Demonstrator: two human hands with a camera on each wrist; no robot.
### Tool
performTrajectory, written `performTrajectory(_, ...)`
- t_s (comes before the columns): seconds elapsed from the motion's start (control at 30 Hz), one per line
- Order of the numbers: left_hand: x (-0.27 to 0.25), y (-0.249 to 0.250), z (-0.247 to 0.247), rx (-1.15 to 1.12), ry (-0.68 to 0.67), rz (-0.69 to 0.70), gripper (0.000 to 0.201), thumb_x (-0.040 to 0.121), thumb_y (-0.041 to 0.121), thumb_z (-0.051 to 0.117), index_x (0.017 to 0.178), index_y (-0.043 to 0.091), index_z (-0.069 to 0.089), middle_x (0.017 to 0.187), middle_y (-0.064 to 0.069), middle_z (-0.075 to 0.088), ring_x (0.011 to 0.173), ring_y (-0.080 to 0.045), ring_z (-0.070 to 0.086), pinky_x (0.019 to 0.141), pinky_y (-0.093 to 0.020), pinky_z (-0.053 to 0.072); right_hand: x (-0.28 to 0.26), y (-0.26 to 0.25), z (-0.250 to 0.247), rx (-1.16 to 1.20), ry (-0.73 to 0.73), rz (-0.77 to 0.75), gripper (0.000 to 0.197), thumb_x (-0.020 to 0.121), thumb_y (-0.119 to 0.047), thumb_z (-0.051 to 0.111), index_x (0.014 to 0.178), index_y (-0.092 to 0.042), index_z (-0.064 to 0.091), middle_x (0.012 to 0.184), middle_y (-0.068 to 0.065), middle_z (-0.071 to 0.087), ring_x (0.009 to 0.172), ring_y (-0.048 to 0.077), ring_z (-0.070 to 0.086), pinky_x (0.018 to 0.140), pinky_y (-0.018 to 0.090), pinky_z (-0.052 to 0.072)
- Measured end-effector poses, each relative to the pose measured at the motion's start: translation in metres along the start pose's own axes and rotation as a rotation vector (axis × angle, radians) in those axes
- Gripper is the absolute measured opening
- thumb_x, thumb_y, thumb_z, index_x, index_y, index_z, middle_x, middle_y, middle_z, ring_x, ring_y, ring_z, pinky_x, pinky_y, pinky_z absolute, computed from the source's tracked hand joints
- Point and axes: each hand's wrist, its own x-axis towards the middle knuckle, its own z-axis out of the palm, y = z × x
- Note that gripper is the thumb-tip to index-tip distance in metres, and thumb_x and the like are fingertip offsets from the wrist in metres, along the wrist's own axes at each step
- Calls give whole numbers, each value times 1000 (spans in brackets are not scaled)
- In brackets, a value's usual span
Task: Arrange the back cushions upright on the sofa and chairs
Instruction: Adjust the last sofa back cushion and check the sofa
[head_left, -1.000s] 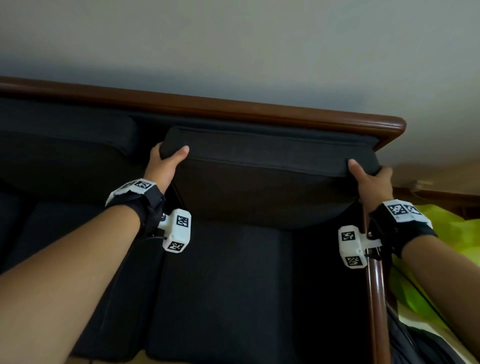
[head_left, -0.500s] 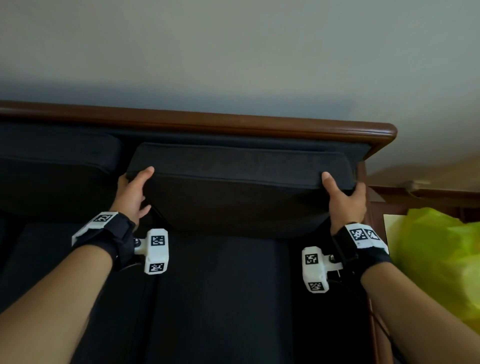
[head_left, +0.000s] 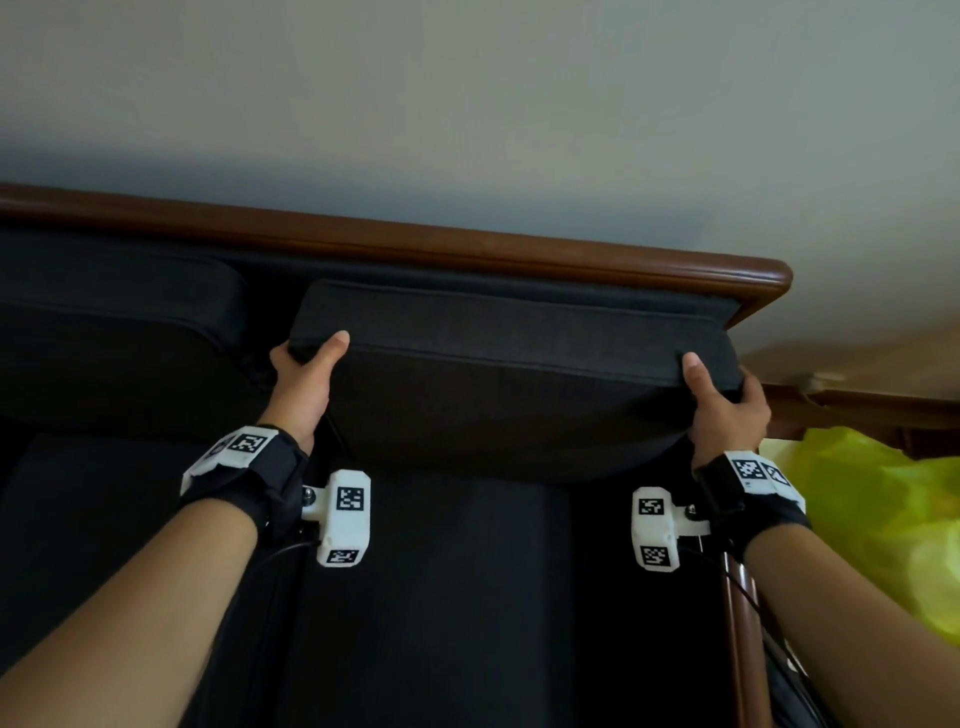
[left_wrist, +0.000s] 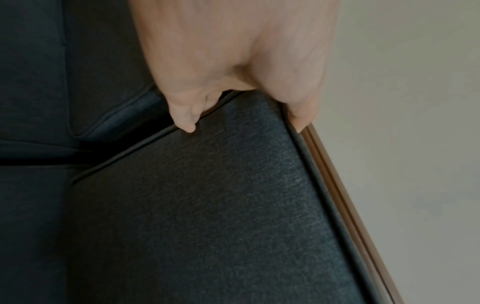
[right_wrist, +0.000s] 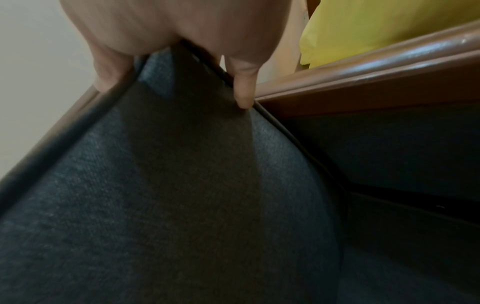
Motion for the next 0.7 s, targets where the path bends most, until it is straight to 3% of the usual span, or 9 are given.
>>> performTrajectory(0.13,8,-7,-2,16,-10,11,81,80,57,68,145,31,27,129,4,50,121,-20,51,103,-38,40,4,6,1,-12,21,-29,95,48,-82,74,126,-29,61,122,2,66,113,27,62,98,51,52)
performTrajectory(0.3,16,-5,0,24,46,48,84,62,65,73,131,32,38,120,1,58,113,-23,58,106,-47,46,9,2,3,-125,22,-37,69,78,-54,75,133,-15,57,131,11,61,122,32,56,105,46,46)
performTrajectory(0.47,3,-5,2,71,58,65,77,83,53,70,144,23,34,124,-2,54,120,-28,54,109,-46,41,3,-18,-4,-289,-14,53,69,89,-52,65,140,-9,46,140,18,53,128,40,49,104,48,41)
performTrajectory(0.6,0,5,-17,253,-84,76,83,86,59,64,152,22,28,145,-5,50,134,-29,47,114,-44,35,12,0,-13,-193,-159,135,83,84,-57,67,147,-13,34,141,16,51,126,40,51,108,55,41)
performTrajectory(0.67,-6,9,-31,357,-160,105,84,88,56,63,156,28,23,153,-3,44,139,-29,42,116,-44,33,15,15,-23,-188,-231,136,85,80,-56,71,145,-12,39,137,14,57,120,35,57,103,48,46)
performTrajectory(0.7,-13,8,-37,408,-181,114,86,89,53,64,157,31,17,156,-3,39,142,-28,39,116,-44,32,16,24,-29,-225,-265,136,85,77,-58,72,142,-12,44,132,14,60,111,33,61,95,43,49)
